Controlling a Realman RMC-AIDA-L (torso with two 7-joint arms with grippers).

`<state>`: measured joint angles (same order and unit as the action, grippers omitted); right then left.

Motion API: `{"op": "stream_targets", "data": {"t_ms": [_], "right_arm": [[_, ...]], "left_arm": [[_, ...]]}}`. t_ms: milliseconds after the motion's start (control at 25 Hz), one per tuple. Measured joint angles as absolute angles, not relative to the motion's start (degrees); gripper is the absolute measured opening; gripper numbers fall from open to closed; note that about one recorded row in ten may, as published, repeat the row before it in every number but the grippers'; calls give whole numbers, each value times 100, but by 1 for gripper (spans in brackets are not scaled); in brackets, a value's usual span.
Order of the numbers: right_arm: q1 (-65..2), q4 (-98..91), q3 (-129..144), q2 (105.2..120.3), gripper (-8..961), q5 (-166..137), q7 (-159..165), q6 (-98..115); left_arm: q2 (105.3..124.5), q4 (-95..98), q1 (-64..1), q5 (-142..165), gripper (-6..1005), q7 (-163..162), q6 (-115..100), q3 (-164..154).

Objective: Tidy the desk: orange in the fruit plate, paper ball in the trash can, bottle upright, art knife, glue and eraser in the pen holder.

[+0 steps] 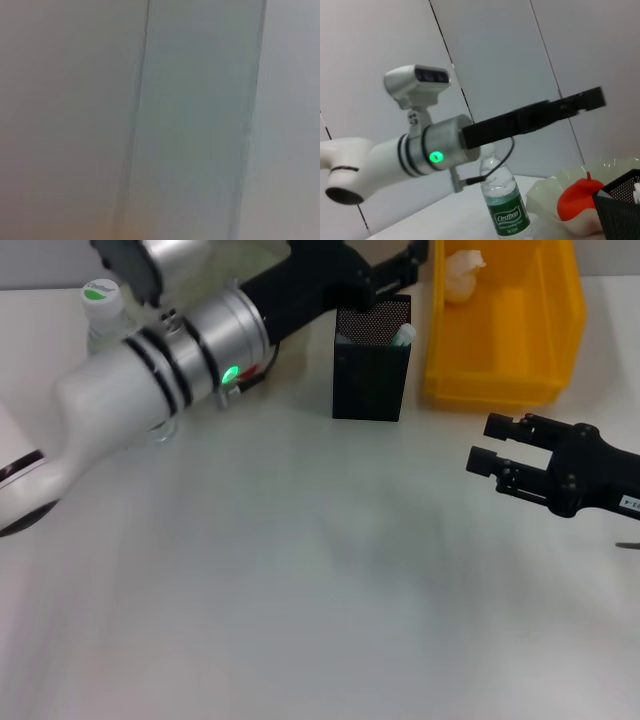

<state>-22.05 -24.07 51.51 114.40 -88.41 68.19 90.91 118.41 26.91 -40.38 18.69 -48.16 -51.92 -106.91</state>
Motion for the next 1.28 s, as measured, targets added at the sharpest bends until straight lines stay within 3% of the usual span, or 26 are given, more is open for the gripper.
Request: {"op": "stream_targets", "data": {"t_ms": [120,200,240,400,600,760,1000,1280], "right_arm": [[-2197,-2411,5143,11423,639,-8830,6836,9155],[-2204,-2417,5132,11391,639,-8842,6870,9304],[-2204,-2417,5132,11391,639,-8842,6870,9304],[-2207,-2476,5181,11335,639,-8908,6771,9727],[-2303,-2590,5211,11365,639,-9347,6606,9872],[-2488,-2511,5211,11404,639,-9612,6605,9796],[-2528,-2678,5183,11636,640,-9716,6549,9589],[-2507,-2722,5204,11654,722,-9731,6568,9583]], "left_arm": [[11739,2717,-3865,2302,727,-5241,-5786,-10591],[11492,2746,-3549,3195,752,-6048,-6862,-10175],[11492,2746,-3549,3195,761,-6048,-6862,-10175],[11103,2752,-3002,5036,786,-6726,-8535,-9144],[10944,2675,-2720,6606,786,-6673,-8855,-8375],[10930,2620,-2683,7432,786,-6661,-8831,-7929],[10990,2536,-2719,8137,786,-6719,-8901,-7344],[10963,2534,-2691,8157,786,-6684,-8917,-7337]]}}
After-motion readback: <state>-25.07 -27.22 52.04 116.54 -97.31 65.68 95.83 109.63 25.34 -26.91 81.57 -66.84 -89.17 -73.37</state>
